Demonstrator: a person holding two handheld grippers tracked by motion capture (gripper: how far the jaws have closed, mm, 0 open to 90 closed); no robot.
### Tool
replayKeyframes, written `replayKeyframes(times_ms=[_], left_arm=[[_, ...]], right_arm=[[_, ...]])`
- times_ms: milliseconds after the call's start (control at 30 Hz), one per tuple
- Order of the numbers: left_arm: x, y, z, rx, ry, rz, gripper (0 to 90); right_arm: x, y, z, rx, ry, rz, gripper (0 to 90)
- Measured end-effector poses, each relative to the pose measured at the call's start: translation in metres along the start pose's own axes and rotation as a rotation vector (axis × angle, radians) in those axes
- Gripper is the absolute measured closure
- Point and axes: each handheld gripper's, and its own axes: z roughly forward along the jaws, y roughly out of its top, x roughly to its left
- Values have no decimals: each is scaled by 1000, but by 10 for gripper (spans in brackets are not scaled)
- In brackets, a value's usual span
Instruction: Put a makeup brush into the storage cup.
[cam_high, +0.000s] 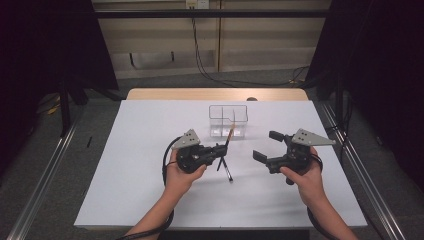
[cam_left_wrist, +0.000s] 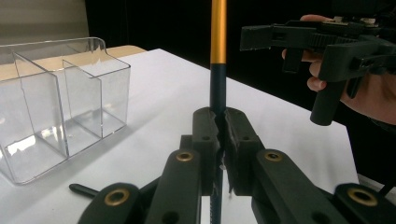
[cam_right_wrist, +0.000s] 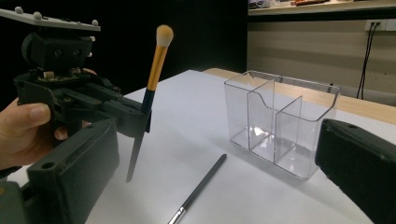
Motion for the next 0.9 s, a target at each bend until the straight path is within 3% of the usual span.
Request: replayKeyframes(times_ms=[567,900], left_arm=[[0,-1,1,1,5,7,839],[-2,-1,1,-2,2,10,839]], right_arm=[[10,19,21,-1,25,25,0],[16,20,34,2,50,32,0]])
